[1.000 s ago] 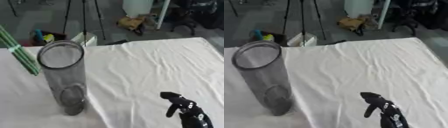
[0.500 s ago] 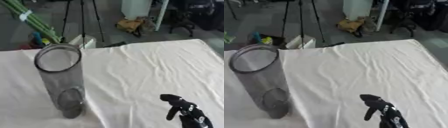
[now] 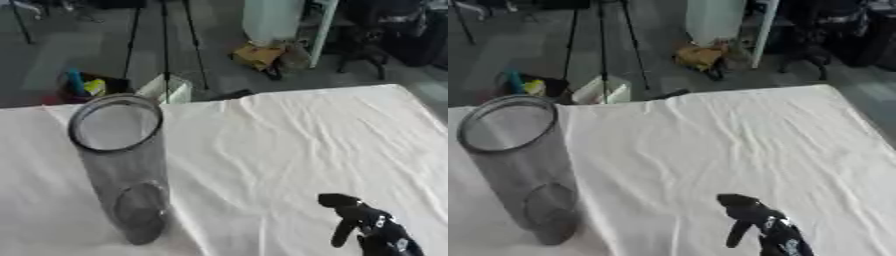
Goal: Arrange flowers into the vase.
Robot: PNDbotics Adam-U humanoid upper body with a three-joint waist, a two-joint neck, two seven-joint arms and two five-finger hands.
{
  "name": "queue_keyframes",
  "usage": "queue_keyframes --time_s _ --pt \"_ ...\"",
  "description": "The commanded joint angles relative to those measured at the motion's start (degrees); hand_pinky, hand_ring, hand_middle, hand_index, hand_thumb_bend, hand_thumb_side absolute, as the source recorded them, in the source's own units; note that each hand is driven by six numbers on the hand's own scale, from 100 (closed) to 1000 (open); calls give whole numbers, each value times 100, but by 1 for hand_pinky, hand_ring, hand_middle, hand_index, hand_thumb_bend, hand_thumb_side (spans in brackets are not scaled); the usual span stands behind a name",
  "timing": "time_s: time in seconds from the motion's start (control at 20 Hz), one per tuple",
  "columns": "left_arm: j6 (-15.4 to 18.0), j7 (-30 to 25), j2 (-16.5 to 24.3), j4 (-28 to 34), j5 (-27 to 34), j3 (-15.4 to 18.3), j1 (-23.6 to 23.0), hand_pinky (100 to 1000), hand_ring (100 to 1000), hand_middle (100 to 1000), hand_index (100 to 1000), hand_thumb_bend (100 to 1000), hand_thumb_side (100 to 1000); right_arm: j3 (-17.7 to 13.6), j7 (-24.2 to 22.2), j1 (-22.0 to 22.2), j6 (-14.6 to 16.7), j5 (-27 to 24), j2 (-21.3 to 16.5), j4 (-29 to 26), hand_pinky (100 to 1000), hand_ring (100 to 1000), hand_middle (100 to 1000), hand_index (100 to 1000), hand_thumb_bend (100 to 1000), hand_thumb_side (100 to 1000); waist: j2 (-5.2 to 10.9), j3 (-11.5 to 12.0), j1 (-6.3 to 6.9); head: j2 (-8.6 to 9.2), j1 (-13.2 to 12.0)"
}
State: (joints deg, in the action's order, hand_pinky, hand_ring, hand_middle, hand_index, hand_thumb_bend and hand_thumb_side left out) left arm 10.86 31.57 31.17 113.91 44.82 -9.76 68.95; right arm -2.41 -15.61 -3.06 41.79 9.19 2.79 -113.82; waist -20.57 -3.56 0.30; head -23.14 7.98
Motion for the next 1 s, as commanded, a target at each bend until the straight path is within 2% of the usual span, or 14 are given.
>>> queue_keyframes --time_s 0.05,0.5,1.0 --pt "3 -123 93 58 -205 -77 36 100 100 100 133 357 558 27 -23 -38 -13 63 23 -77 775 792 384 784 100 979 -4 -8 91 55 -1" --pt "-323 -698 361 65 -760 -266 -201 100 100 100 129 302 566 1 -6 -68 -76 121 38 -77 776 793 381 784 100 982 -13 36 109 -12 63" --pt "-327 -1064 693 68 -1398 -406 -498 100 100 100 127 273 562 -22 38 -70 -108 130 21 -77 776 793 382 784 100 983 10 91 116 -52 109"
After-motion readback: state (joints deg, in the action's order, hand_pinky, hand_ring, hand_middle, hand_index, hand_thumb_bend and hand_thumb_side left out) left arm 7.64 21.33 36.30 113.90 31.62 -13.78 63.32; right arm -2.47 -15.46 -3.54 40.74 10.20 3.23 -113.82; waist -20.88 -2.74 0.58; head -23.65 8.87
